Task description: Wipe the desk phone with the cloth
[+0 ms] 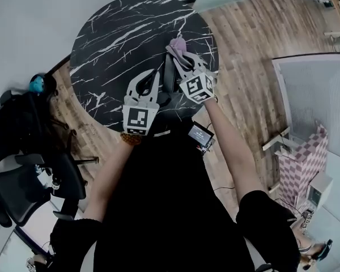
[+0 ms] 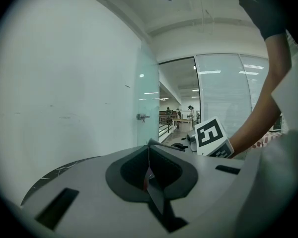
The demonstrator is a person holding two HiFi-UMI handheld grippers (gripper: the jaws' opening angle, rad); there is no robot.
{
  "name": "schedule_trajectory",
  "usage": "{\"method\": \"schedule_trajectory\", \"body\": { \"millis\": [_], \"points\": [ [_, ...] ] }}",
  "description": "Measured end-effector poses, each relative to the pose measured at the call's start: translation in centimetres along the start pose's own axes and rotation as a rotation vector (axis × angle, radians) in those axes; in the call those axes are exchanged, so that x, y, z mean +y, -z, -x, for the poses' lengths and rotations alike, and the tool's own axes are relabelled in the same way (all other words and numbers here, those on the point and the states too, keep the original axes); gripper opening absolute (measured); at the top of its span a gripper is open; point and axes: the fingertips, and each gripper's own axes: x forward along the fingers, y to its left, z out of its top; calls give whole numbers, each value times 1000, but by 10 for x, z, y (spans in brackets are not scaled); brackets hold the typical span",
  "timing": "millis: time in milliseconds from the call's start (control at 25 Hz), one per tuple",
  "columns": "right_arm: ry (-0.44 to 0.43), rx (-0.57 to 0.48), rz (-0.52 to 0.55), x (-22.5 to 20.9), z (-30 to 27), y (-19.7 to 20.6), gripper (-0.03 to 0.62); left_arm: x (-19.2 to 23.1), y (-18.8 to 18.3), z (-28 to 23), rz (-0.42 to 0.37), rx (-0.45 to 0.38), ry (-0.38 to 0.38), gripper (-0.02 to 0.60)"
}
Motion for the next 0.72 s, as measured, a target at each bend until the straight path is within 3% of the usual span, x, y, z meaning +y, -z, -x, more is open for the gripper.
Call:
{"method": "schedule_trajectory", "body": {
  "millis": [240, 720],
  "points": [
    [-85, 85, 79, 20, -25, 28, 69, -5, 9, -4, 2, 20, 15, 17],
    [-220, 187, 18, 43, -42, 56, 69, -14, 13, 0, -6, 47, 30, 17]
  ]
}}
